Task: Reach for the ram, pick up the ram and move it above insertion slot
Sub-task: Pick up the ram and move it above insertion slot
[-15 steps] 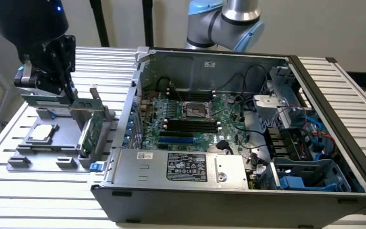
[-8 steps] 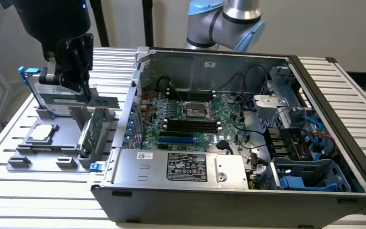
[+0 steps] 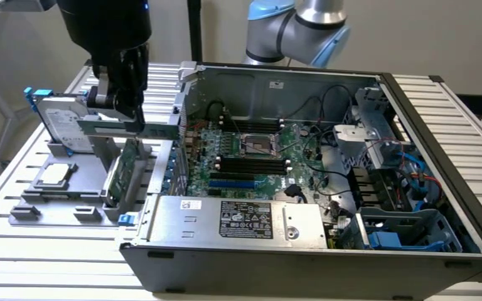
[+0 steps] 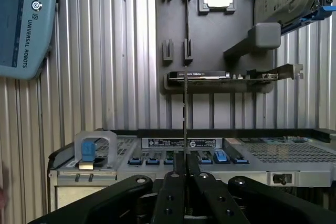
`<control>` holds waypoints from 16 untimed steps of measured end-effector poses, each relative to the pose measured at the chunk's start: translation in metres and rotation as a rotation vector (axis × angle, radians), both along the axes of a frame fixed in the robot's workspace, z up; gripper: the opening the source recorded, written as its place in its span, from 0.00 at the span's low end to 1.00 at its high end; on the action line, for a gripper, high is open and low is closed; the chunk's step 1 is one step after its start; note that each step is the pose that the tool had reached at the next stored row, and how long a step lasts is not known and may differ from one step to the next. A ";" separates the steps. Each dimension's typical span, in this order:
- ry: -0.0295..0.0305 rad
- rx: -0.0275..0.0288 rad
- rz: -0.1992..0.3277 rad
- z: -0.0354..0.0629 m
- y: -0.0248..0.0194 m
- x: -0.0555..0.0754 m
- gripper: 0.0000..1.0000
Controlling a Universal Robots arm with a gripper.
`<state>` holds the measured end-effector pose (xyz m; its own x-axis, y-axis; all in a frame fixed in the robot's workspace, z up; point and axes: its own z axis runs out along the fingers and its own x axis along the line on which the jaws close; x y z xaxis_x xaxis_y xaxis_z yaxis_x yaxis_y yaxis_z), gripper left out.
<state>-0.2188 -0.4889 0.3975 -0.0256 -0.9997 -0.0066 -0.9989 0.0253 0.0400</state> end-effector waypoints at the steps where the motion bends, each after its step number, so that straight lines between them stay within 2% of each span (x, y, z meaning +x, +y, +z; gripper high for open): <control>1: 0.0000 0.0002 0.000 0.0000 0.0006 0.004 0.13; 8: 0.0000 0.0004 0.000 0.0000 0.0069 0.029 0.13; 11: 0.0000 0.0004 0.000 0.0000 0.0119 0.037 0.13; 16: 0.0000 0.0004 0.000 0.0000 0.0225 0.049 0.13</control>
<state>-0.1696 -0.4664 0.3975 -0.0255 -0.9997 -0.0070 -0.9989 0.0252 0.0400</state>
